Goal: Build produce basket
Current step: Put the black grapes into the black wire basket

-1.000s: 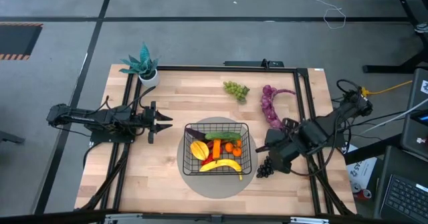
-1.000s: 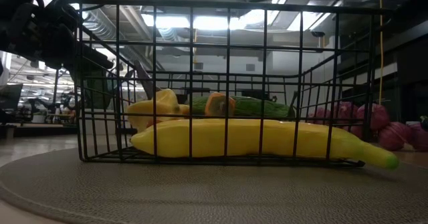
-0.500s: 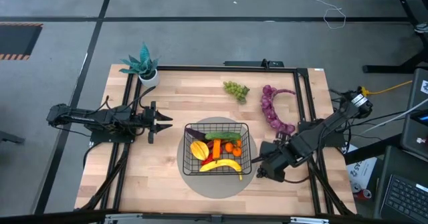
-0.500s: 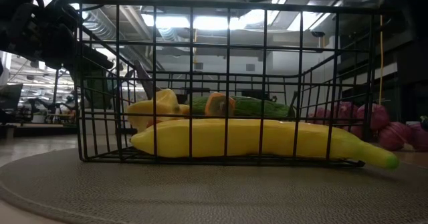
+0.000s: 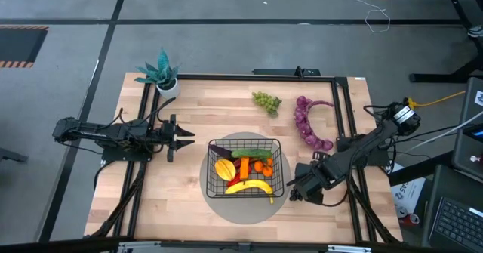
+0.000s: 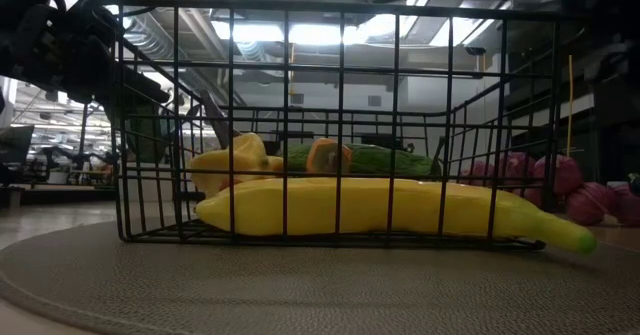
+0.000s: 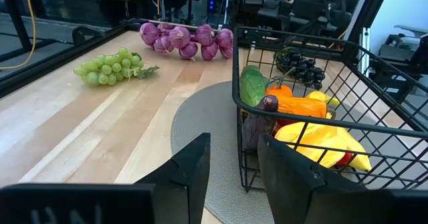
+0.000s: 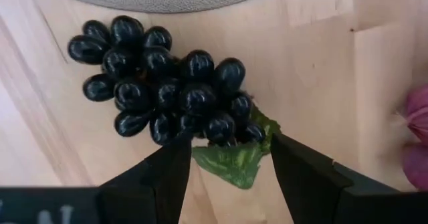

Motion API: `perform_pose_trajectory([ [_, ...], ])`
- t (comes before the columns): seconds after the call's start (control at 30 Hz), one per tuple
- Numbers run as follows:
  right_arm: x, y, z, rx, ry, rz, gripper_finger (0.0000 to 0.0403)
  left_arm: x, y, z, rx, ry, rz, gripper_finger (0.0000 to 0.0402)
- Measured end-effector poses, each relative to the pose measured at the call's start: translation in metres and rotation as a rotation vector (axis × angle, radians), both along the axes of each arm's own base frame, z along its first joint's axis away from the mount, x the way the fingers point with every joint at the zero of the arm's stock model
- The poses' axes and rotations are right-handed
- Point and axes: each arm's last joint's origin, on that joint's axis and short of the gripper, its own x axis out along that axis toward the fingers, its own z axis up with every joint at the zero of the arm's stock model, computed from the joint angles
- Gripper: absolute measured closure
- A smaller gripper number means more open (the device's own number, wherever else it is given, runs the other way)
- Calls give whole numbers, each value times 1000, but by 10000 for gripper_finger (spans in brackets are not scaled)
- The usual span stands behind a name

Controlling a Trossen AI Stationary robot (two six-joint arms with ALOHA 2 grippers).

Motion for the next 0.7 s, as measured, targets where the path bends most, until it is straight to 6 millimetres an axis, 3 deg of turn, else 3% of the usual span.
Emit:
perform_pose_trajectory([
  [0.47,10,7,-4,77,-120,25,195,0,0,0,0,0,0,280],
  [0.7,11,5,-4,28,-150,9,195,0,0,0,0,0,0,280],
])
